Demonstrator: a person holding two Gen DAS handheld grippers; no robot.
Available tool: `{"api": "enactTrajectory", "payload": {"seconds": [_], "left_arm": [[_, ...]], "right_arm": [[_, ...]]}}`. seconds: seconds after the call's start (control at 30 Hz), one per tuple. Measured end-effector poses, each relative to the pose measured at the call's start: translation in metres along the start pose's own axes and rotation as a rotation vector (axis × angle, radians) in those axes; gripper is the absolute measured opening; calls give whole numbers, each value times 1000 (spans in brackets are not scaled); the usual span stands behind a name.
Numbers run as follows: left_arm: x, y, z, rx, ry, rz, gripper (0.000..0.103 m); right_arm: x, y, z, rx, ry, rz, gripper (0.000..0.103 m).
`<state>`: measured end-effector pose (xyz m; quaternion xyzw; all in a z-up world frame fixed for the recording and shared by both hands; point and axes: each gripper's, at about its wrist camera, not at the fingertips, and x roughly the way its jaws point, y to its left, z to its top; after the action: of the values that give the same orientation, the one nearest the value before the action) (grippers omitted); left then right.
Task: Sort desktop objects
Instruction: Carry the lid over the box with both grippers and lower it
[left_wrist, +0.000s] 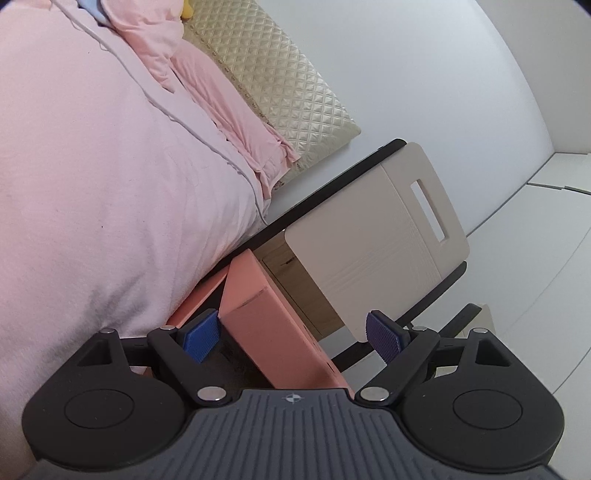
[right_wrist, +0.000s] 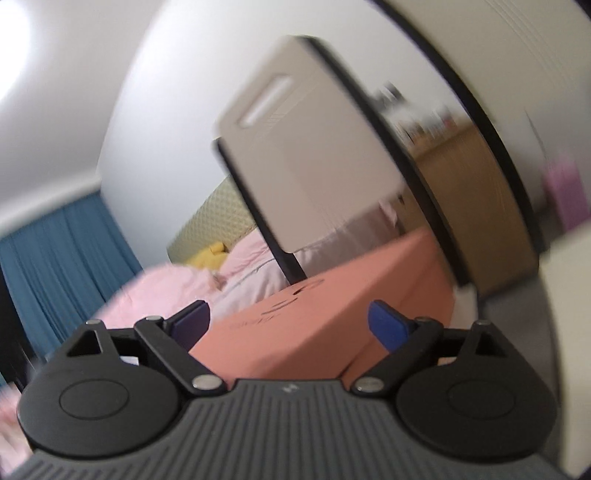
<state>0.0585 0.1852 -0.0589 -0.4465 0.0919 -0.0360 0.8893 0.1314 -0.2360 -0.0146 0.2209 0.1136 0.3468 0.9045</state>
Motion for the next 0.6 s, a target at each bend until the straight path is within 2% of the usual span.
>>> {"api": "enactTrajectory", "payload": {"seconds": [0.13,0.2,0.4,0.6], "left_arm": [[0,-1,-3,19,-4,4,88],[0,-1,-3,19,-4,1,88],[0,-1,-3,27,-4,0,88],[0,-1,-4,29,-5,-2,88]], "right_arm": [[-4,44,-17,-321,-31,-83,94],[-5,56,-28,-416,-36,-133,94],[-25,57,-51,-390,-69,-259,94],[-33,58,-71,-340,-23,-325,94]]}}
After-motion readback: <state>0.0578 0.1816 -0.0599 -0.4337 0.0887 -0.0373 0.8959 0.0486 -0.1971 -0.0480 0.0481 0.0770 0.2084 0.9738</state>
